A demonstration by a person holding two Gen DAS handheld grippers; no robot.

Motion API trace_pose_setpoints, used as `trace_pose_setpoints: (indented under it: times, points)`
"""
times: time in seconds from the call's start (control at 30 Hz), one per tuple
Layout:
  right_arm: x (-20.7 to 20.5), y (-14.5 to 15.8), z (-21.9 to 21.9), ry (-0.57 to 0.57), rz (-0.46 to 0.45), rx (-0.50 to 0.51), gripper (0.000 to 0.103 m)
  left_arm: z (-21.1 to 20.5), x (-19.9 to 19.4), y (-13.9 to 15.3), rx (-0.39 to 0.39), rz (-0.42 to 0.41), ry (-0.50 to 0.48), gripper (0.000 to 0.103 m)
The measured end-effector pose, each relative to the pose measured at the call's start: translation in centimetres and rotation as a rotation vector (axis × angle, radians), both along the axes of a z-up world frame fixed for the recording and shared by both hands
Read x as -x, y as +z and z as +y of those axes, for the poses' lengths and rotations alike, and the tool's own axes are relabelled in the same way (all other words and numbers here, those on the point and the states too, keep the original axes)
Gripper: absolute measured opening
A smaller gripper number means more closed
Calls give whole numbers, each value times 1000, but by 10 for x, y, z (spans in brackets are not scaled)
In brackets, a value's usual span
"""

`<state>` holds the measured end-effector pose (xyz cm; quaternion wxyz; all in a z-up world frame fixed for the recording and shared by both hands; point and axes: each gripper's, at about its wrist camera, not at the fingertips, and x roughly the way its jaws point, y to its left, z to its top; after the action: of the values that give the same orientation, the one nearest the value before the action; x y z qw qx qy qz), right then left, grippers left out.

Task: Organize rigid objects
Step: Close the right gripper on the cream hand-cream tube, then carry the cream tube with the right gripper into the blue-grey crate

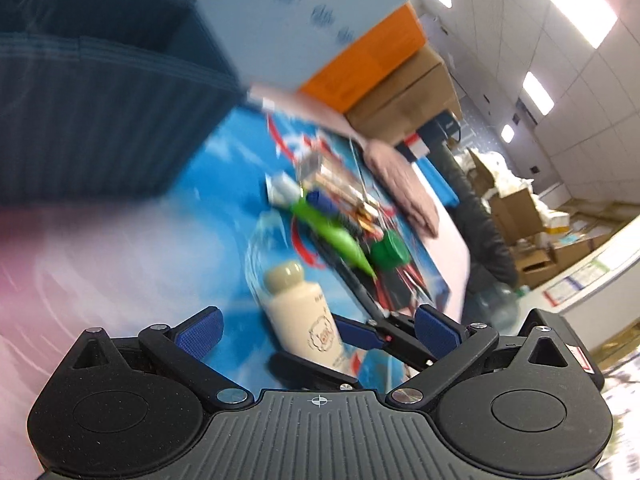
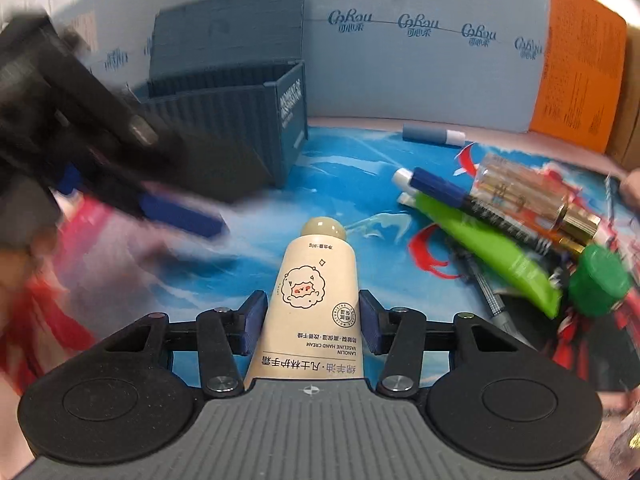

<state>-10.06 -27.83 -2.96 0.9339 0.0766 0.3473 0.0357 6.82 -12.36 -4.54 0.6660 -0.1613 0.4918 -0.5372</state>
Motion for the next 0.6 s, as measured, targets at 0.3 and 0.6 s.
trace_pose_setpoints:
  times: [0.3, 0.6]
  points:
    - [-3, -1, 4, -4, -48, -103, 46, 2, -1, -11, -38, -41, 44, 40]
    - [-7, 33, 18, 42, -178, -7, 46, 28, 0, 29, 84, -176, 105, 39]
